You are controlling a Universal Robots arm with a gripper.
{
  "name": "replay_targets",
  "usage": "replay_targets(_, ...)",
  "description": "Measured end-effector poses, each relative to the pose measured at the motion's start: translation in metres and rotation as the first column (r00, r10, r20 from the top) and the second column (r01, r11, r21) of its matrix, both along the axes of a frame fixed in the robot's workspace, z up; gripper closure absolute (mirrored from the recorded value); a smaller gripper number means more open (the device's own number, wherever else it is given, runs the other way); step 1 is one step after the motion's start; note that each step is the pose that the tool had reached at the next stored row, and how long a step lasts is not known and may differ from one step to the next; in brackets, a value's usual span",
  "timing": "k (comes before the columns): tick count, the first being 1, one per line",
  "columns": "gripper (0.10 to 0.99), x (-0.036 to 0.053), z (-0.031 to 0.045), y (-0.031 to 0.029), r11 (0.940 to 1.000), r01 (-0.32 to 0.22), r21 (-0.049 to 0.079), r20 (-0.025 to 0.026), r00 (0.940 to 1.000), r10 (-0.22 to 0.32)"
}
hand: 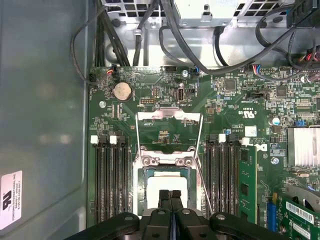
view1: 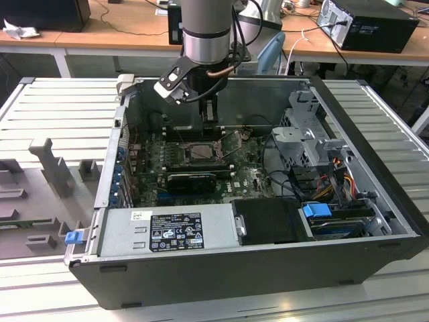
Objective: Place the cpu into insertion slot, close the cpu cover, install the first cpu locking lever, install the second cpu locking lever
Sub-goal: 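Close the cpu cover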
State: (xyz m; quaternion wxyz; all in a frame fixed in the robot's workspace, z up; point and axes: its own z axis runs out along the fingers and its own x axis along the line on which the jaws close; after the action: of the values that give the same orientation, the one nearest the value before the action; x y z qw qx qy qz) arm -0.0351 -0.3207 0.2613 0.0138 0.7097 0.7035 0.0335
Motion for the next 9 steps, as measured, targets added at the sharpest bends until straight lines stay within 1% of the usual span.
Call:
replay_targets(4, 0.98, 0.0001, 0.0016, 0.0, 1.0, 0.0, 0.0, -0.0002, 1.0, 0.0)
replay_targets(6, 0.98, 0.0002, 0.004, 0.0001, 1.0, 0.0, 0.0, 0.0002, 1.0, 0.0)
replay_targets(9, 0.98, 0.0001, 0.0043, 0.0001, 1.0, 0.0, 0.0, -0.0001, 1.0, 0.0)
